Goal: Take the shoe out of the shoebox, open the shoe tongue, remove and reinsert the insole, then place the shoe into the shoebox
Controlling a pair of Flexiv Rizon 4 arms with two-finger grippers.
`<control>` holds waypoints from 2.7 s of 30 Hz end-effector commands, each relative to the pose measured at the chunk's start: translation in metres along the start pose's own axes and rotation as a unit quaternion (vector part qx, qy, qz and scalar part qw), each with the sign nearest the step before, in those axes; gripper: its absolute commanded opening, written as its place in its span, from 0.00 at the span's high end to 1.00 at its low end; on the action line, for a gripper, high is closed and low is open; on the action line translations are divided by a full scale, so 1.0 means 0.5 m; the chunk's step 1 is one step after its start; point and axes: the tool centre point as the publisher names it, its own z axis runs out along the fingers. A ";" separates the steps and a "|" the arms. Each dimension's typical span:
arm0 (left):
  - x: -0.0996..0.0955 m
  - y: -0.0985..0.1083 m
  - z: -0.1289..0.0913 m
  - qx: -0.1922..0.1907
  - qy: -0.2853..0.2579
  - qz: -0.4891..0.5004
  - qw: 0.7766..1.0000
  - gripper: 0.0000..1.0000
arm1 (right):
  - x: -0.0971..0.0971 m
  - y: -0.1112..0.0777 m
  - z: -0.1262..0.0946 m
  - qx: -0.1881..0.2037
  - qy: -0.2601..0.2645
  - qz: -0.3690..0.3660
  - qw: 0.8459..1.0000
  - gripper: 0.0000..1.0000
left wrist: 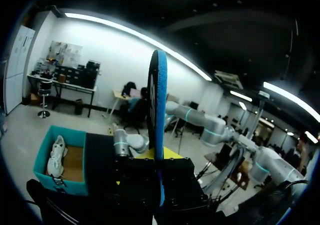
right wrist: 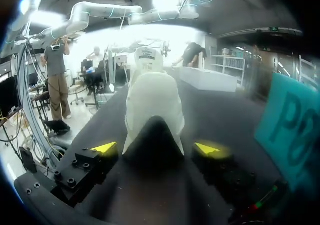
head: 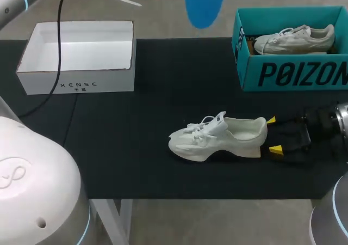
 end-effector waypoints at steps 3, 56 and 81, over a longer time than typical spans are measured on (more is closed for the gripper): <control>-0.002 0.000 -0.001 0.000 0.001 0.000 1.000 1.00 | 0.012 0.060 -0.037 0.089 -0.016 0.003 0.996 0.00; -0.002 0.000 -0.001 0.000 0.001 0.000 1.000 1.00 | -0.011 0.204 -0.129 0.445 -0.038 0.018 0.895 0.00; -0.002 0.000 -0.001 0.000 0.001 0.000 1.000 1.00 | -0.012 0.207 -0.130 0.443 -0.049 0.022 0.895 0.00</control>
